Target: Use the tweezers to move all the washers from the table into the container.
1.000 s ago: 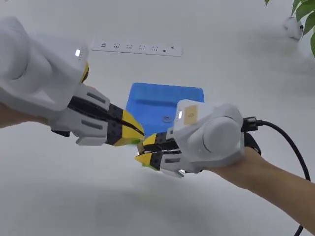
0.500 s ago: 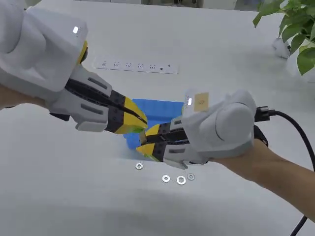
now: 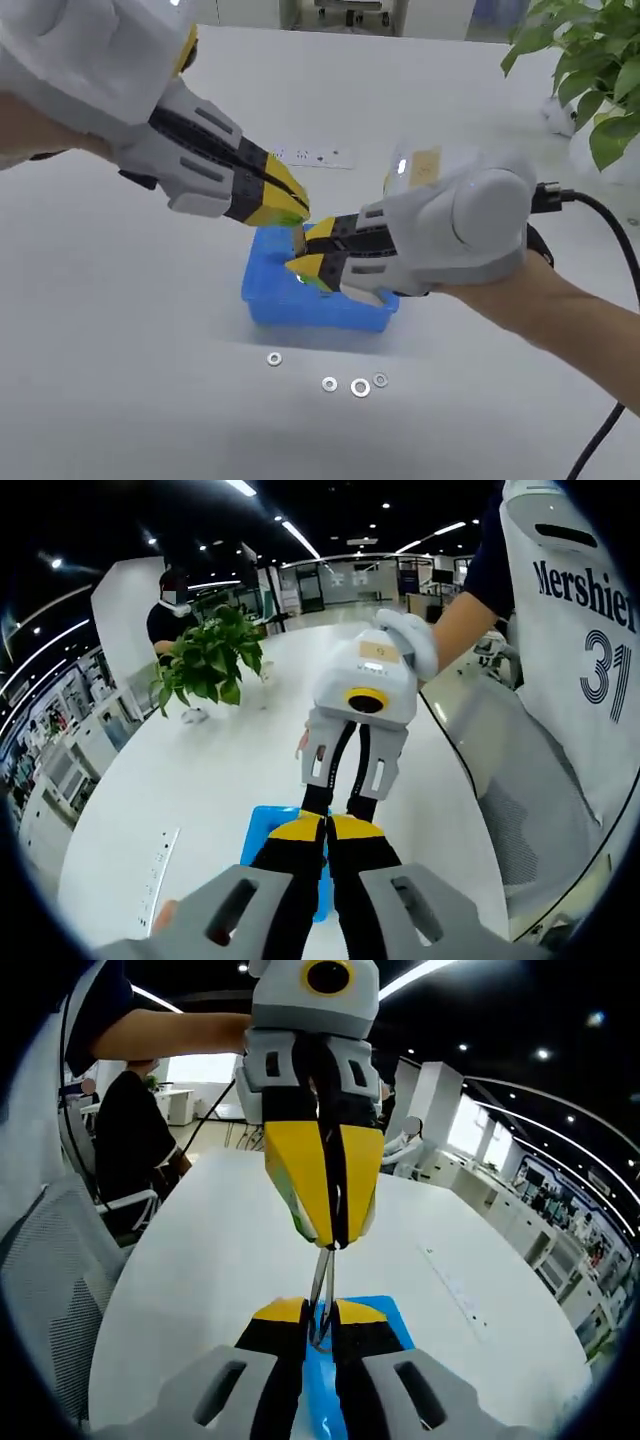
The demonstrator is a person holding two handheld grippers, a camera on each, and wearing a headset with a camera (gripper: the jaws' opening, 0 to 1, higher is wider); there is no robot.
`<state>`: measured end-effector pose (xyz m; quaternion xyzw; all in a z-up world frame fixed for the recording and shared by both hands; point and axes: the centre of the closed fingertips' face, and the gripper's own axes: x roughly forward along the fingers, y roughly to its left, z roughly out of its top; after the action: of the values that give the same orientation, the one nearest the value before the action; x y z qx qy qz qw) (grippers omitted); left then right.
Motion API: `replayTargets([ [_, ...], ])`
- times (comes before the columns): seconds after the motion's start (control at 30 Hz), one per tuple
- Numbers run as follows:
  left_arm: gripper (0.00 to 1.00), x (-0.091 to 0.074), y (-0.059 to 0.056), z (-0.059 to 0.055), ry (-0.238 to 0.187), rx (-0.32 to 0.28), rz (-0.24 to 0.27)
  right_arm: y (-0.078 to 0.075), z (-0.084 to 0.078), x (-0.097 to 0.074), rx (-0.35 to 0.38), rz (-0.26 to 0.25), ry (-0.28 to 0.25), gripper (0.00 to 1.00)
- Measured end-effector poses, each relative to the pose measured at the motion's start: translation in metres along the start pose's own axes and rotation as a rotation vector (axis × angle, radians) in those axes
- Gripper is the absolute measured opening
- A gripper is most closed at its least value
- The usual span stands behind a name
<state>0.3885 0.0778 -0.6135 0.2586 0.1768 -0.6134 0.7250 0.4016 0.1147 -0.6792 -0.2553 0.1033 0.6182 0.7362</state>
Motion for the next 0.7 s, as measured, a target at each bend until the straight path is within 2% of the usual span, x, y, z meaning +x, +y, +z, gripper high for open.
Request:
replayTargets([
  [0.1, 0.05, 0.004, 0.008, -0.002, 0.003, 0.005, -0.002, -0.009, -0.003, 0.004, 0.005, -0.012, 0.001, 0.1],
  [0.2, 0.05, 0.008, 0.018, -0.009, 0.009, -0.001, -0.001, -0.016, -0.008, 0.01, 0.017, -0.018, 0.002, 0.1],
  [0.7, 0.05, 0.031, 0.037, -0.046, 0.041, -0.043, -0.036, -0.027, -0.044, 0.037, 0.057, 0.009, 0.041, 0.1],
])
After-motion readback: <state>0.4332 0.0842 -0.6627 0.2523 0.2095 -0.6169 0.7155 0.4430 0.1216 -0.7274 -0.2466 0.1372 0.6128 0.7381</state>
